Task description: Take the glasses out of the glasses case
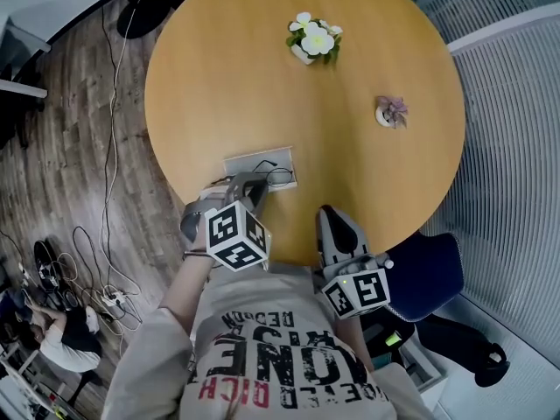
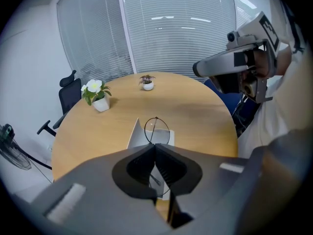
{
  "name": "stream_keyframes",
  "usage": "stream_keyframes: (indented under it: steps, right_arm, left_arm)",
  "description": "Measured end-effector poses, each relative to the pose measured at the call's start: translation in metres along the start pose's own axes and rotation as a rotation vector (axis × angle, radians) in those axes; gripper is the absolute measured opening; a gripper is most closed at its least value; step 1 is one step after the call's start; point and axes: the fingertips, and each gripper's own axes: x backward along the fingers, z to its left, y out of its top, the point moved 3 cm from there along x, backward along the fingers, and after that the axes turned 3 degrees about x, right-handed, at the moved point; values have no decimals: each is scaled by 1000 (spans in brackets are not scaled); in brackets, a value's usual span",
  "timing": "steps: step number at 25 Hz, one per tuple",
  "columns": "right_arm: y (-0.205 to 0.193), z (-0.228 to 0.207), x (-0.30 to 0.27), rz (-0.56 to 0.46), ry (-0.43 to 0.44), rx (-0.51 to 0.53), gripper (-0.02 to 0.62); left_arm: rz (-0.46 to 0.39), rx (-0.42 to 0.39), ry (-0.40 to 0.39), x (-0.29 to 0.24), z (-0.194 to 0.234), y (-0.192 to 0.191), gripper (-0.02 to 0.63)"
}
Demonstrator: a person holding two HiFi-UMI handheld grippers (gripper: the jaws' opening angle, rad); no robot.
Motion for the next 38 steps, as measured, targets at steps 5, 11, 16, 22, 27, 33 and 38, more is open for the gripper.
stream_keyframes:
  steps: [5, 11, 16, 22, 27, 33, 38]
  right_arm:
    - [4, 8, 6, -17, 11, 9, 23]
    - [15, 13, 12, -56, 23, 16, 23]
    - [22, 23, 19, -70, 36, 28, 23]
    - [29, 29, 24, -101, 52, 41, 23]
    - [48, 36, 26, -132, 64, 75, 23]
    - [75, 45, 29, -186, 85, 113, 23]
    - [95, 55, 35, -239, 106, 128, 23]
  left_arm:
    - [-32, -3, 22, 17, -5, 6, 15]
    - [-74, 4, 81, 44, -3, 12, 15]
    - [-113, 16, 120, 67, -9, 16, 15]
    - [-236, 88, 160, 95, -6, 31, 15]
    - [-421, 206, 227, 126, 5, 42, 15]
    - [-610, 329, 335, 162, 19, 47, 15]
    - [-734, 360, 476, 201, 26, 45, 15]
